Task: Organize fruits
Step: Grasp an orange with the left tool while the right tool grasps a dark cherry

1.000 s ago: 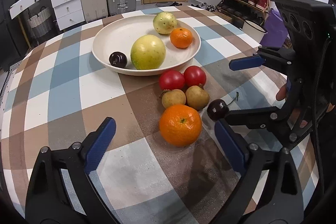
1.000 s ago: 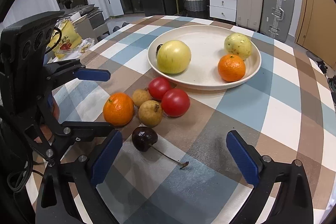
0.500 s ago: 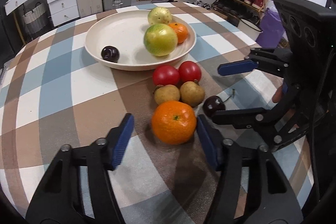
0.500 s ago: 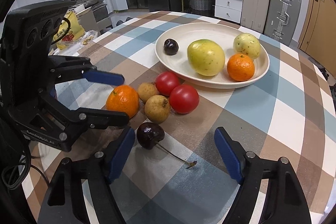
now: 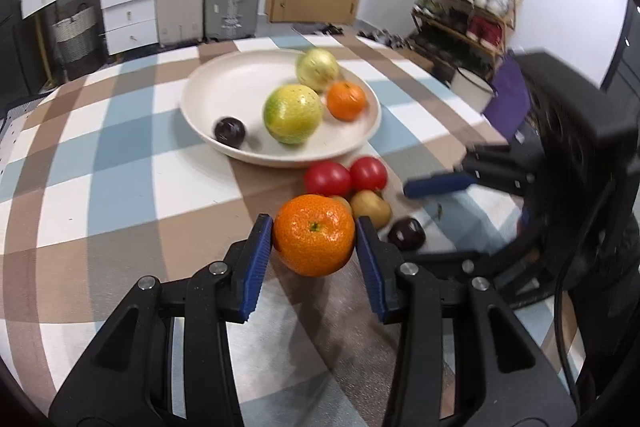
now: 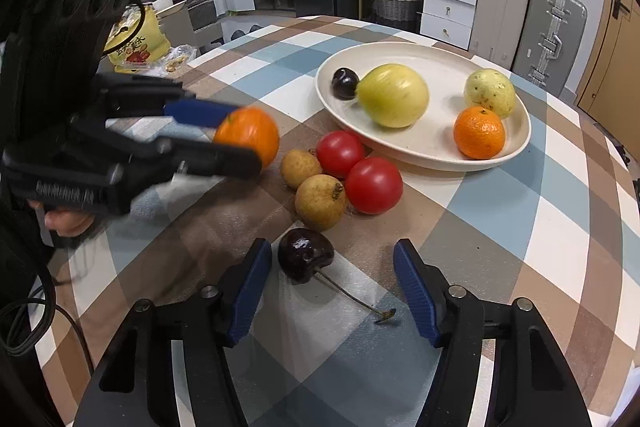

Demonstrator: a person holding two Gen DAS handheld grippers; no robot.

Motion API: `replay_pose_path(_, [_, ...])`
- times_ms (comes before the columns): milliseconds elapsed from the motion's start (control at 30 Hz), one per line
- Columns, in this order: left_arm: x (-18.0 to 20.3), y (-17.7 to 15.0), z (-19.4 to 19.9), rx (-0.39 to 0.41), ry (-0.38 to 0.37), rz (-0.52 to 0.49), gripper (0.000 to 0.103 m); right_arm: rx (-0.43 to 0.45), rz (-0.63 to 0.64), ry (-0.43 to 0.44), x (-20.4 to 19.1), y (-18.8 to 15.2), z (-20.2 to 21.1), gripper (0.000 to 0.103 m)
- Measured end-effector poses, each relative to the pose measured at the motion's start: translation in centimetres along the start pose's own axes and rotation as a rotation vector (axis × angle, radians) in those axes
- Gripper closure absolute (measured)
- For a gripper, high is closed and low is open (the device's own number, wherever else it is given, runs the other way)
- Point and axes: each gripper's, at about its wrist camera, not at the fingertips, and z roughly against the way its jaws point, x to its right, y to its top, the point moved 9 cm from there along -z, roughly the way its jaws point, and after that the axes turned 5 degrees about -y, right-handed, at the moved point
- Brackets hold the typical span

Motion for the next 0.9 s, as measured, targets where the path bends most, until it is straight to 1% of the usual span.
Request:
replay_pose_path(67, [-0.7,0.5,0.7,0.032,0.017,0.023,0.064,0.002,0.013,0.000,-0.2,0.0,0.0,0.045])
replay_pose_path(133, [-1.4,0.8,1.2,0.054,0.021,0.047,0.064,0.003,0.020,-0.001,-0.3,0.0,0.0,0.051])
replay_pose_path(167, [-1.6,0.9,1.3,0.058,0.021,0.055,0.064,0.007,0.029,-0.001,-0.4,0.0,0.0,0.053])
replay_pose_path(233, [-2.0,1.1,1.5,0.069,0.028,0.065,0.064,0.009,0.040,0.008,-0.7,0.0,0.1,0.061])
replay_pose_path(333, [-2.2,1.2,1.6,0.072,0.031,0.070,0.064,0.013,0.067,0.032,-1.4,-0.1,0.2,0.069])
replay_pose_path(467, [-2.3,1.2,1.6,0.069,0.035,0.070,0.064,0.025,0.093,0.052,-2.0,0.1,0.3,0.073])
replay_pose_path(600, [-2.3,1.2,1.5,0.070,0.037,0.070,0.064,0.026,0.088,0.057,-2.0,0.2,0.2,0.077])
replay_pose_path(767, [-2.4,1.2,1.5,0.071,0.038,0.071,0.064,0.040,0.099,0.062,-2.3,0.3,0.5,0.077])
replay_pose_path(900, [-2.5,1.5,1.7,0.087,0.034,0.076,0.064,0.061,0.070,0.054,-1.7,0.7,1.0,0.077])
